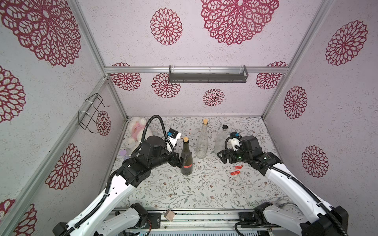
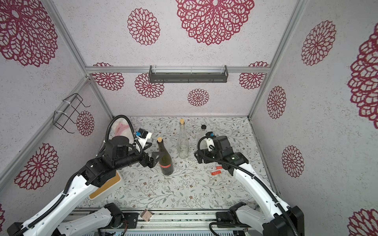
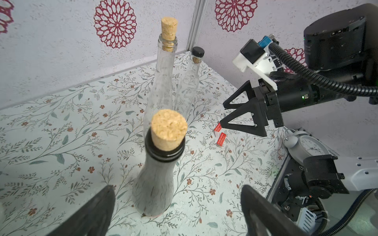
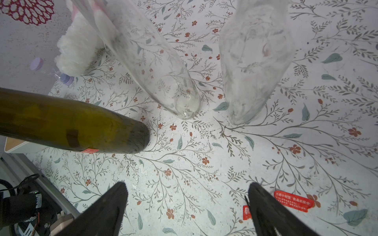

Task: Remove the label from the bottle
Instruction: Adjust the bottle at the center of the board.

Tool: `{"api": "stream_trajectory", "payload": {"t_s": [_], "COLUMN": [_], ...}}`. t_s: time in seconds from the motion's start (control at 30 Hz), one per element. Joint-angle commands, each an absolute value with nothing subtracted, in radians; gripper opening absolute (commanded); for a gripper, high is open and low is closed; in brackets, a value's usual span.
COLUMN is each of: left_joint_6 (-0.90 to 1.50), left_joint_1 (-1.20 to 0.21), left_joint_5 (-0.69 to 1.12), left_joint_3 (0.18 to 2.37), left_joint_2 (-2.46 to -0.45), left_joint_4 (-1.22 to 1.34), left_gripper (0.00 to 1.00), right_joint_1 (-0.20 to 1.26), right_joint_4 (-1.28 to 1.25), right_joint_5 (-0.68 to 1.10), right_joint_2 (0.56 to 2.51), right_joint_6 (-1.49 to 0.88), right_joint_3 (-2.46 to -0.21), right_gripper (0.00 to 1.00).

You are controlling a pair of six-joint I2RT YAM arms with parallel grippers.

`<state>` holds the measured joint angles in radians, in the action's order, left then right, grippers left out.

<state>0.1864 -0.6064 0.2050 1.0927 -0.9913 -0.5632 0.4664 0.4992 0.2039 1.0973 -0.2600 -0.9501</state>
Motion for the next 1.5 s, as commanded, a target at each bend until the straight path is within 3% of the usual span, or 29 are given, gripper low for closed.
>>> {"api": "stream_trajectory", "payload": {"t_s": [0.0, 0.33, 0.83, 1.27, 1.47], "left_joint_6": [0.129, 0.076, 0.072, 0.113, 0.127], "left_joint_1": [-0.554, -0.494, -0.476, -0.479, -0.493], "left_joint_5": [0.342, 0.475, 0.512, 0.441, 0.323], "left_joint_3": [1.083, 1.116, 1.147, 1.15, 1.18], "left_joint_2": [-1.018, -1.122, -1.173, -1.184, -1.164], "left_joint_4": [-0.503, -0.457, -0.434, -0.421, -0.44], "left_gripper": [0.94, 0.72, 0.39, 0.3, 0.24], "right_joint_1": [0.468, 0.468, 0.468, 0.466, 0.466], "right_joint_4": [0.5, 0.485, 0.499, 0.511, 0.508], "right_joint_5": [0.187, 0.171, 0.149, 0.144, 0.141], "right_joint_2": [1.085, 1.1, 1.096, 1.086, 1.075], "right_joint_6": [-0.292, -0.315, -0.302, -0.266, -0.266], "right_joint_3": [-0.971, -0.965, -0.967, -0.978, -0.966], "right_gripper": [0.95, 0.93, 0.94, 0.94, 0.93]}}
